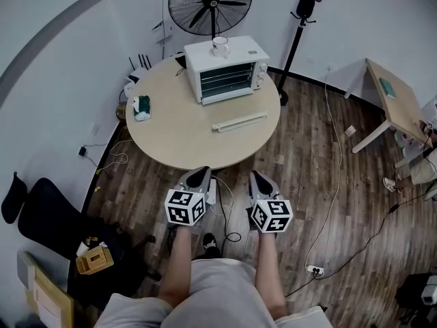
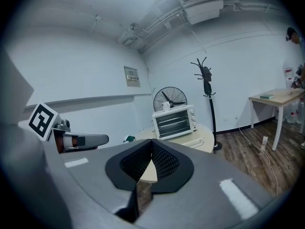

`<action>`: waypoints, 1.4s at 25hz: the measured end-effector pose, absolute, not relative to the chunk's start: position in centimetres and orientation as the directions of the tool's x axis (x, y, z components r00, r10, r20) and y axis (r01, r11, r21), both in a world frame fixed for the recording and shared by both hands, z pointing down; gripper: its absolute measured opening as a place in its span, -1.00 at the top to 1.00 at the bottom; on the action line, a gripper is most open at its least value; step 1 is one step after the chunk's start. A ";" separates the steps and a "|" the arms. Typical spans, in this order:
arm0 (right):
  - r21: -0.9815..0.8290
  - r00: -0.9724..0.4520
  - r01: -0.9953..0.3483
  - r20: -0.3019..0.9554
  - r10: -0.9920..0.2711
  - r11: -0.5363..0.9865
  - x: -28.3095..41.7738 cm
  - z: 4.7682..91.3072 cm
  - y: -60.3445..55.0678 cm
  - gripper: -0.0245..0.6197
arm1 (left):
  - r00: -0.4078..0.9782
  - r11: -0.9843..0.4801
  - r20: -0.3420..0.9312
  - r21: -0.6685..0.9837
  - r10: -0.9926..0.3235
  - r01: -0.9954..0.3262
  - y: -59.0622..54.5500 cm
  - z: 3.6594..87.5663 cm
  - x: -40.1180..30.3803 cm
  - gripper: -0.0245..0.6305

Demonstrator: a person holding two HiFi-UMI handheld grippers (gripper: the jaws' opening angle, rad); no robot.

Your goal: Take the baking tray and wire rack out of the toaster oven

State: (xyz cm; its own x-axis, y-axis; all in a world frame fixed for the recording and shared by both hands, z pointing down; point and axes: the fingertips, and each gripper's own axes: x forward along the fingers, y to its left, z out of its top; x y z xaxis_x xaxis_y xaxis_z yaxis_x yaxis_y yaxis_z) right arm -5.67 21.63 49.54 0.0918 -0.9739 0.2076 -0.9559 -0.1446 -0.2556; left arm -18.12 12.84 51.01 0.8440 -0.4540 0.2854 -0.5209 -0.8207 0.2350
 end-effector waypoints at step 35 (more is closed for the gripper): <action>-0.327 -0.040 -0.944 0.252 -0.967 -0.046 4.2 54.2 6.2 0.57 | 0.808 -0.796 0.324 0.208 -0.492 -0.568 -2.7 52.3 -11.2 0.37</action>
State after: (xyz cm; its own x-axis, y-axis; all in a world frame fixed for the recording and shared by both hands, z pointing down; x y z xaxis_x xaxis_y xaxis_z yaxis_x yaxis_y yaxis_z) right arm 4.24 6.16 54.24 -0.0401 -0.9668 0.2524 -0.9439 -0.0462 -0.3271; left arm -11.25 -2.71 52.29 0.8081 -0.4918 0.3243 -0.5680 -0.7964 0.2077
